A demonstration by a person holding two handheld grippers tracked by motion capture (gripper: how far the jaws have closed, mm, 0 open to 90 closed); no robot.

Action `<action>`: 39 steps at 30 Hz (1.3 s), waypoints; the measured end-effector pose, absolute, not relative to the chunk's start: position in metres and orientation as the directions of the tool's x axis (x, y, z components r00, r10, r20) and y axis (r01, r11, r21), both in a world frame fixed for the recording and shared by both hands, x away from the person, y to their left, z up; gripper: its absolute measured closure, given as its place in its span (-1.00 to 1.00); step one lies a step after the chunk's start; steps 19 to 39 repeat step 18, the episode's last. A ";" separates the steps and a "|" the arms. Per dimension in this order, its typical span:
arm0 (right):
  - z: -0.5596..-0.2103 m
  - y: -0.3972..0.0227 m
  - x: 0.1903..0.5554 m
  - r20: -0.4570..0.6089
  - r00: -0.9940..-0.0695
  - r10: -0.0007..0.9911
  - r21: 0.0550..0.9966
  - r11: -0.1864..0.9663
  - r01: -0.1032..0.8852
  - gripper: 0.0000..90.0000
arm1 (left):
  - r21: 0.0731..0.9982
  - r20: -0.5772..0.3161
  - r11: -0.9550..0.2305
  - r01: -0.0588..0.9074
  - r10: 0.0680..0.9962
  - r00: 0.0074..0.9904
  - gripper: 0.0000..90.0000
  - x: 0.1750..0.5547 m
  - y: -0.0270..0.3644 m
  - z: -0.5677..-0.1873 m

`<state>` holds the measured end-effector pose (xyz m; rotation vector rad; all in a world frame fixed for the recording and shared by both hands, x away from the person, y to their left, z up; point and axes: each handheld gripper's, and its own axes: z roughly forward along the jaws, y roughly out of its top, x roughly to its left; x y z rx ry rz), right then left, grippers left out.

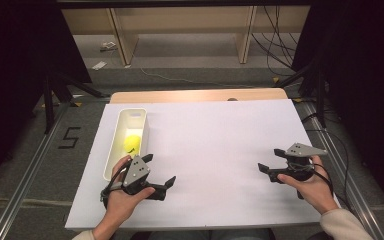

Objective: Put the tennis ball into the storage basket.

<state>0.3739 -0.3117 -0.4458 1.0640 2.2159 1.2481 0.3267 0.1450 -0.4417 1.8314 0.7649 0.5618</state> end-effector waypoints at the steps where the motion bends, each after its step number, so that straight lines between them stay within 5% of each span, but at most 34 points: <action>1: -0.446 -0.312 0.373 0.035 -0.638 0.769 0.845 0.318 0.429 -0.66 | 0.931 0.030 -0.270 0.244 0.725 0.688 -1.00 0.327 0.145 -0.442; 39: -0.447 -0.314 0.371 0.030 -0.652 0.758 0.843 0.331 0.424 -0.66 | 0.932 0.024 -0.267 0.247 0.724 0.690 -1.00 0.328 0.145 -0.443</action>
